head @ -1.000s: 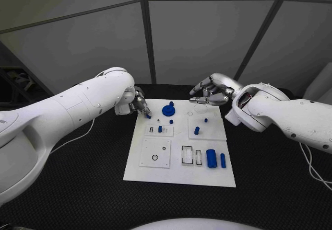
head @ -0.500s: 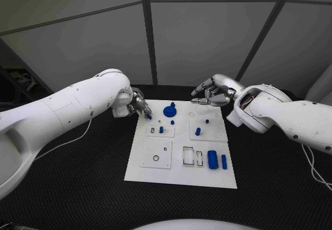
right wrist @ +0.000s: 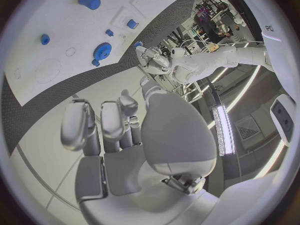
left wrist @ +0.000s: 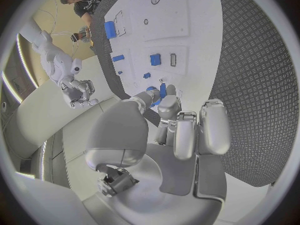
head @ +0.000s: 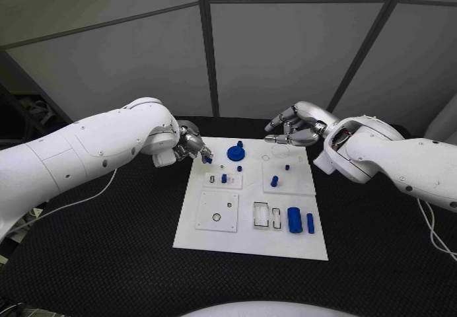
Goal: Assemble the parts on the task board
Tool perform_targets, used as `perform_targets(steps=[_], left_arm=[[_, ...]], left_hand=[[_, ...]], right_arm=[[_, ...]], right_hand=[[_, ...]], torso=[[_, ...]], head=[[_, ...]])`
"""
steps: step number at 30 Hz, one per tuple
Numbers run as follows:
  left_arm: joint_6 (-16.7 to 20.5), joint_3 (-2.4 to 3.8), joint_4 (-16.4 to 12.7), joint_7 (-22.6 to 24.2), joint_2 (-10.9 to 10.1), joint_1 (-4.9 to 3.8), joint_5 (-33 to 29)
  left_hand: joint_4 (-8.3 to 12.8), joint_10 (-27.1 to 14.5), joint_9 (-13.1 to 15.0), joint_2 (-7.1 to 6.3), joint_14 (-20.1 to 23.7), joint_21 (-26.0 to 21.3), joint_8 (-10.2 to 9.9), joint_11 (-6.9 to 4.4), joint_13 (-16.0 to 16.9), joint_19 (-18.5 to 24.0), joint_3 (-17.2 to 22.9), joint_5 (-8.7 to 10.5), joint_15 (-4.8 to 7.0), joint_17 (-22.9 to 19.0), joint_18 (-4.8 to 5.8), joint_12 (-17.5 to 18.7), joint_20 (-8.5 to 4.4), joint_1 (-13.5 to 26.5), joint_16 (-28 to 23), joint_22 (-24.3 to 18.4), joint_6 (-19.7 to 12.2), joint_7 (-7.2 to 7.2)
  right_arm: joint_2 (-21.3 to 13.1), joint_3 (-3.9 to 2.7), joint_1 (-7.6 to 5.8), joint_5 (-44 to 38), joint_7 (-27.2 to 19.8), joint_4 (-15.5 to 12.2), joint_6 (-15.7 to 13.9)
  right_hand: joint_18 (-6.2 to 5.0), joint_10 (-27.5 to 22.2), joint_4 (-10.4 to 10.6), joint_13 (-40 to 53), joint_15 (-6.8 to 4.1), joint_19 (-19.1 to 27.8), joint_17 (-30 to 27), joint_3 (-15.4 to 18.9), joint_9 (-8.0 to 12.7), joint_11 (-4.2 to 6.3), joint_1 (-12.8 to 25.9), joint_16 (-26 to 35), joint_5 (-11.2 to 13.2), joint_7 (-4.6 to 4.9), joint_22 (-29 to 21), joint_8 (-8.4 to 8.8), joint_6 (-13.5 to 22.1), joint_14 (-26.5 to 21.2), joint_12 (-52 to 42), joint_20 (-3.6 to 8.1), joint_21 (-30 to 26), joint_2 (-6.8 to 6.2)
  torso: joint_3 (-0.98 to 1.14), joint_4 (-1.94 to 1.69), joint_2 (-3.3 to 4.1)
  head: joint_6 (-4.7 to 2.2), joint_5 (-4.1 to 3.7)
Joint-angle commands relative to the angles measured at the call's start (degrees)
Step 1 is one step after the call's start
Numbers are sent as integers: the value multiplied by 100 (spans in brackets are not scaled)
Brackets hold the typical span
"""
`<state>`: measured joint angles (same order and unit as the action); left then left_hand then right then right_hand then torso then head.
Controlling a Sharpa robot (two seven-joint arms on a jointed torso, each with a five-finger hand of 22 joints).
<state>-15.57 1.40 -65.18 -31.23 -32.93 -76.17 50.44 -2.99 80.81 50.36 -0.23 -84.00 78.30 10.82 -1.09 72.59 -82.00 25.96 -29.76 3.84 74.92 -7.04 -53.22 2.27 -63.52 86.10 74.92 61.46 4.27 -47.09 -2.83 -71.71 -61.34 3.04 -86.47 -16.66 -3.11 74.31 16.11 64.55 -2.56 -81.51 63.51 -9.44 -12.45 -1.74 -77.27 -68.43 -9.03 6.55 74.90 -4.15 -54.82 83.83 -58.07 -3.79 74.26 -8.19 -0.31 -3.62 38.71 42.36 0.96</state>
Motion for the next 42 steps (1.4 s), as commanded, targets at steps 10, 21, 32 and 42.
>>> perform_targets(steps=[10, 21, 32, 42], left_arm=[[1127, -216, -756, 59, -355, 212, 483], [1218, -262, -956, 41, -427, 345, 904], [1045, -267, -1043, -69, -433, 377, 963], [944, -267, -1122, -125, -419, 405, 967]], left_hand=[[1047, 109, 72, -36, -524, 119, 78, -16, 83, -99, 1027, -23, 62, 1214, 380, -195, -24, 60, 59, 521, 79, -132], [1061, 144, 108, -58, -531, 162, 103, -26, 115, -128, 1031, -9, 75, 1237, 392, -271, -35, 73, 87, 563, 94, -143], [1061, 171, 133, -71, -539, 205, 118, -31, 146, -157, 1028, 11, 89, 1268, 403, -339, -46, 89, 123, 604, 99, -148], [1062, 174, 137, -73, -541, 211, 120, -32, 147, -161, 1028, 16, 90, 1273, 405, -344, -48, 92, 128, 610, 100, -149]], right_arm=[[5, -2, -11, -14, -44, 13, 35], [8, -1, -10, -14, -54, 27, 38], [11, -1, -10, -14, -60, 31, 39], [15, -1, -9, -14, -65, 36, 42]], right_hand=[[-78, 13, 25, 9, -6, -47, 6, -17, -11, 7, 35, 20, -38, -8, 63, 32, -36, 49, -23, 8, -3, -8], [-78, 13, 25, 9, -6, -47, 6, -17, -11, 7, 35, 20, -38, -8, 63, 32, -36, 49, -23, 8, -3, -8], [-78, 13, 25, 9, -6, -47, 6, -17, -11, 7, 35, 20, -38, -8, 63, 32, -36, 49, -23, 8, -3, -8], [-78, 13, 25, 9, -6, -47, 6, -17, -11, 7, 35, 20, -38, -8, 63, 32, -36, 49, -23, 8, -3, -8]], torso=[[-6, -1, 3], [-2, 12, 10], [2, 8, 7], [2, 12, 6]], head=[[18, 37], [41, 40], [67, 29], [81, 30]])
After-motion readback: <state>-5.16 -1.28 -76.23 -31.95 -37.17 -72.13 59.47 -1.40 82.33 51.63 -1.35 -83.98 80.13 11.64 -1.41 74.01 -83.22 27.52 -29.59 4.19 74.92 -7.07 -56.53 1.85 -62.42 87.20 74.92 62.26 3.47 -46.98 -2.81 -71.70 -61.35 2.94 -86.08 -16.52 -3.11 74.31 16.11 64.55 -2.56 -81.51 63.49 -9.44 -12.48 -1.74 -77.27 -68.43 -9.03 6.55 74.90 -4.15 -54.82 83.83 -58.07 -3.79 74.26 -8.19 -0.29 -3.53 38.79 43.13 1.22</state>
